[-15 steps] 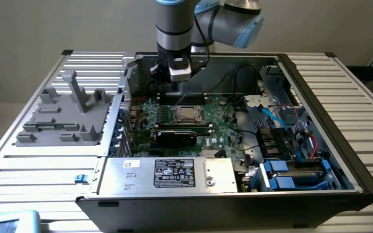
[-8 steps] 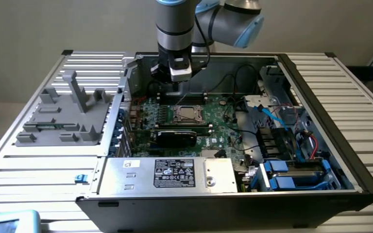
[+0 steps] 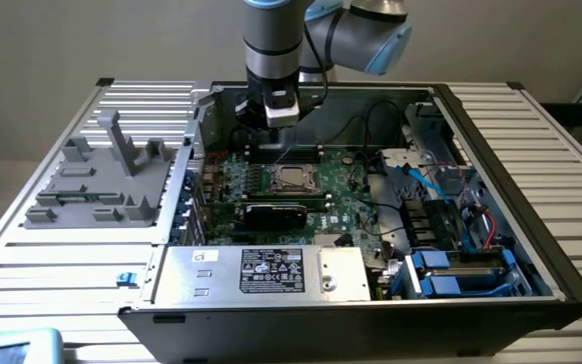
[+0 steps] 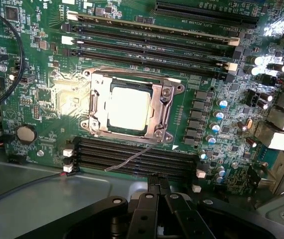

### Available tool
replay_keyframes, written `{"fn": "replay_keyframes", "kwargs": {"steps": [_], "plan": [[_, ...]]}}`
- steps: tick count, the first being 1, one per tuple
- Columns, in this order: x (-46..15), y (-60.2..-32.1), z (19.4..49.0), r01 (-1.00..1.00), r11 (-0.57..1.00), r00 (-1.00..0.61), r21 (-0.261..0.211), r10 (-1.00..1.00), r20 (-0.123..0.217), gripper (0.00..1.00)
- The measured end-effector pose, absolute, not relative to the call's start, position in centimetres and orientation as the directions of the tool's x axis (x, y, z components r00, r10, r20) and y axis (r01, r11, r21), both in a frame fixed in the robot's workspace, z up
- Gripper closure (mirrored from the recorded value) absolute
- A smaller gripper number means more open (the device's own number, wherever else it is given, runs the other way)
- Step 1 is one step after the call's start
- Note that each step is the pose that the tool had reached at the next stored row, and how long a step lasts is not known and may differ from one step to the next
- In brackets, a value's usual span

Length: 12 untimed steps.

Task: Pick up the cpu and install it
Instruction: 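Install the first cpu locking lever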

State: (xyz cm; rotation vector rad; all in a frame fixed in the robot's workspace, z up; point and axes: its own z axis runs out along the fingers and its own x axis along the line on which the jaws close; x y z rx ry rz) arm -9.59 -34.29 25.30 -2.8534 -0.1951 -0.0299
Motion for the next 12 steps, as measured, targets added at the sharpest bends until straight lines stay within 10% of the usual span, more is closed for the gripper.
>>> {"fn": "replay_keyframes", "kwargs": {"steps": [12], "plan": [[-9.59,-34.28,24.71,0.022,-0.961,0.999,-0.277,0.012,0.04,0.89]]}}
